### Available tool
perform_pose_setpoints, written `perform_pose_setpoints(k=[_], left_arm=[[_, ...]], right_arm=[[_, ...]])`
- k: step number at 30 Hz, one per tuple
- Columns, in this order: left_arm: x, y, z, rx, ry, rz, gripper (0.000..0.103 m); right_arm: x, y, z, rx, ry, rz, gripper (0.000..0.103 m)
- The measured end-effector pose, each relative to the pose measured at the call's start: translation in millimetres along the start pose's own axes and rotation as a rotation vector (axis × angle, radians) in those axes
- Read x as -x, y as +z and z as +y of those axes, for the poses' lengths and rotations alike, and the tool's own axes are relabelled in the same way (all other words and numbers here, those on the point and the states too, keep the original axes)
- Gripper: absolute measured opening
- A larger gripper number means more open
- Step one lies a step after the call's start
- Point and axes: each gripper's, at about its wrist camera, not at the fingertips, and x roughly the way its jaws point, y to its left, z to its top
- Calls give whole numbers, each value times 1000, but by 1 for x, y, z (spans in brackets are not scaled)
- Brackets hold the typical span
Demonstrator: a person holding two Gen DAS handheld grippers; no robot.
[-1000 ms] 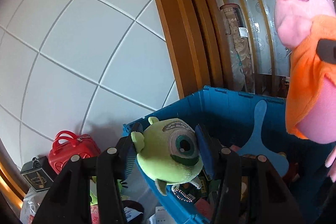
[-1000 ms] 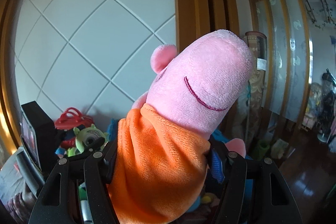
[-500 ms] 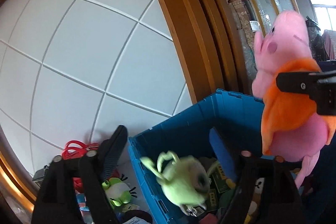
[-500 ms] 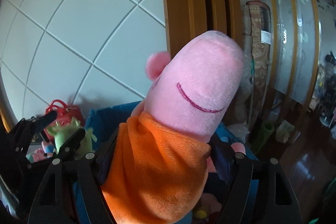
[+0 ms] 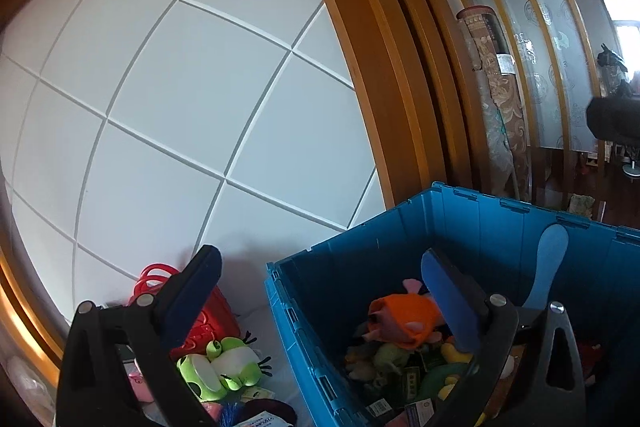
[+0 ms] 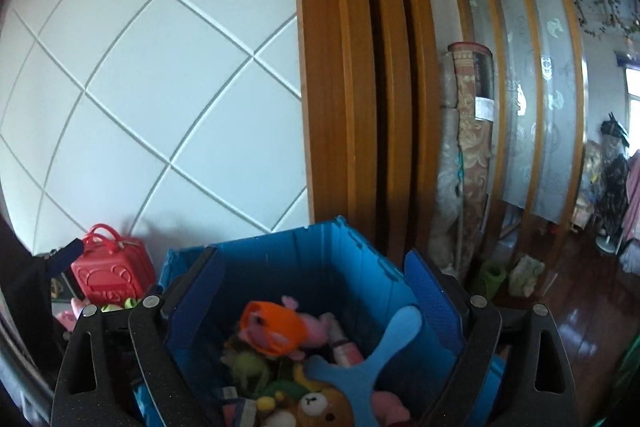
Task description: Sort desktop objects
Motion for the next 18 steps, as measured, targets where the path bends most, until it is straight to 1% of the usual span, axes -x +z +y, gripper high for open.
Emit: perform_pose_setpoints(k=[2, 6, 10, 15, 18], left_arm=[[4, -7, 2, 14, 1, 9, 102], [17, -23, 8, 42, 13, 20, 102], [39, -42, 19, 72, 30, 28, 102], [72, -65, 38, 93, 48, 39, 102], [93, -78, 53, 113, 48, 46, 102]], right_arm=[[8, -13, -3, -2, -4, 2, 93], [26, -40, -9, -29, 15, 12, 96], [52, -71, -10, -34, 15, 0, 99], [80, -95, -4, -47, 28, -3, 101], [99, -100, 3, -60, 29, 1, 101]])
